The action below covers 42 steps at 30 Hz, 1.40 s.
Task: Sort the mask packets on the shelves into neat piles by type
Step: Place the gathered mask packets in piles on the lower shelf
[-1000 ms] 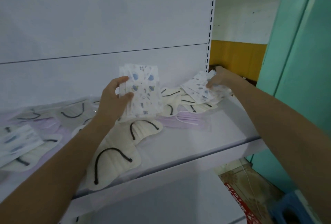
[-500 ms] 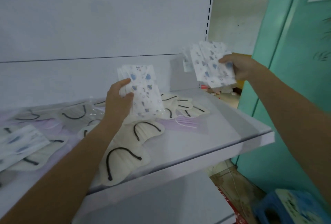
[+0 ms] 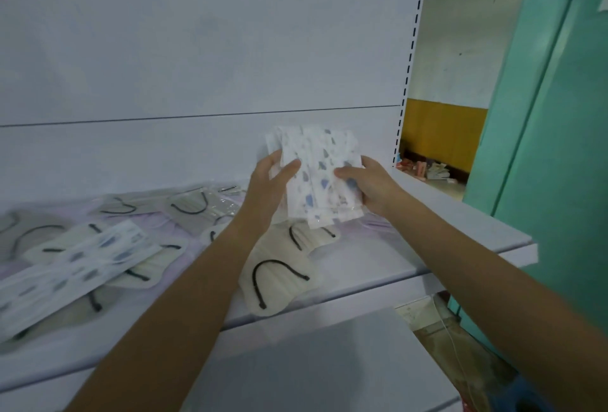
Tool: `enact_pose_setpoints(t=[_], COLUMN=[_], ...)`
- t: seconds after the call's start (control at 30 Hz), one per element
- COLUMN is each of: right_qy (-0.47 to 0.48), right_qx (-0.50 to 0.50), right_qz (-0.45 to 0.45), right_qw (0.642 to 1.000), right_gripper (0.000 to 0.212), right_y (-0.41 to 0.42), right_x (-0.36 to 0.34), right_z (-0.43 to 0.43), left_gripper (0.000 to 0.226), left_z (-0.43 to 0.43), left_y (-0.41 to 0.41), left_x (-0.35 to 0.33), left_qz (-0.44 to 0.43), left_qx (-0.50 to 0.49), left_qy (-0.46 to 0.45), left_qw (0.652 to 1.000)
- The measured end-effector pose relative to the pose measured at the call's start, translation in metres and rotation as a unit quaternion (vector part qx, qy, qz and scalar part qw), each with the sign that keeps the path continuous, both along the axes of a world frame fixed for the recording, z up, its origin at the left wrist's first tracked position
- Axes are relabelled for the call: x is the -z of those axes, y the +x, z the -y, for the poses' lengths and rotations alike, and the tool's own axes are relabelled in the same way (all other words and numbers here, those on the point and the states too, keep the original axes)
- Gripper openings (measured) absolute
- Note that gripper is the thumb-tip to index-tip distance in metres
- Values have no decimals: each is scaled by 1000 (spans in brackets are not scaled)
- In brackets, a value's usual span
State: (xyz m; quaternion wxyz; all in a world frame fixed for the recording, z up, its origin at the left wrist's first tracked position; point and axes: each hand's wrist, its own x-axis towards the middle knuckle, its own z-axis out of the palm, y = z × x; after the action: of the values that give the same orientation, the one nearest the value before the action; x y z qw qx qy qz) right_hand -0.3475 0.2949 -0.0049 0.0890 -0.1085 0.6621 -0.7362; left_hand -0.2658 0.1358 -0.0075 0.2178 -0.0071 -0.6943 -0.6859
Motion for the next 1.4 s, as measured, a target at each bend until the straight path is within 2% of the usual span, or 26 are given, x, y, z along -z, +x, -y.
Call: enact_pose_setpoints(t=[0.03,0.17,0.23,0.3,0.37,0.5,0.6,0.7,0.83,0.9,0.97,1.07,1.1,1.17,1.23,1.27,1.33,1.4], right_qy=[17,39,34,5,-9,-25,-66,-96,-89,-86,-74,-31,9,33,39,62,107,132], right_qx=[3,-23,-15,11,39,69,69,61,1,-33,-93,-203,-225,-272,-267,-251,-274,-347], right_qz=[-14,-65,-87,-113,-130,-125,-90,-91,-106,-77,-52,-42,-53,-53,-14,0,35,77], right_qw=[1000,997,996,994,991,989,991,989,990,993,992,978,973,960,963,966,955,925], right_gripper=[67,49,48,30,25,22,29,12,13,13,25,4,10,4,36,44,48,43], right_y=[3,17,20,26,32,43,49,58,88,110,136,177,190,216,234,243,268,298], right_x=[2,9,11,12,11,8,-8,-24,-27,-20,-6,21,30,50,71,82,106,135], right_z=[3,9,11,14,18,23,15,0,-10,-13,-19,-31,-36,-45,-47,-46,-41,-33], left_gripper=[36,48,52,52,48,53,61,53,47,44,45,45,47,53,62,67,78,81], left_z=[2,8,11,9,5,2,2,-1,-17,-25,-30,-41,-47,-57,-61,-63,-65,-69], left_y=[0,1,1,1,2,2,5,17,58,85,116,171,192,233,272,292,326,355], left_x=[2,4,3,1,1,-1,-16,-36,-47,-36,-19,13,25,56,90,105,134,156], left_qz=[-7,-26,-30,-30,-31,-57,-59,-63,-71,-58,-43,-47,-44,-31,-9,7,46,77], left_qx=[0,2,23,44,51,11,13,20,-16,-35,-51,-67,-78,-111,-140,-153,-176,-196], left_qy=[-12,-64,-53,-25,-17,-28,2,10,50,75,105,153,157,162,168,175,205,223], left_qw=[1000,998,998,998,998,998,998,998,996,995,992,985,983,980,976,973,962,952])
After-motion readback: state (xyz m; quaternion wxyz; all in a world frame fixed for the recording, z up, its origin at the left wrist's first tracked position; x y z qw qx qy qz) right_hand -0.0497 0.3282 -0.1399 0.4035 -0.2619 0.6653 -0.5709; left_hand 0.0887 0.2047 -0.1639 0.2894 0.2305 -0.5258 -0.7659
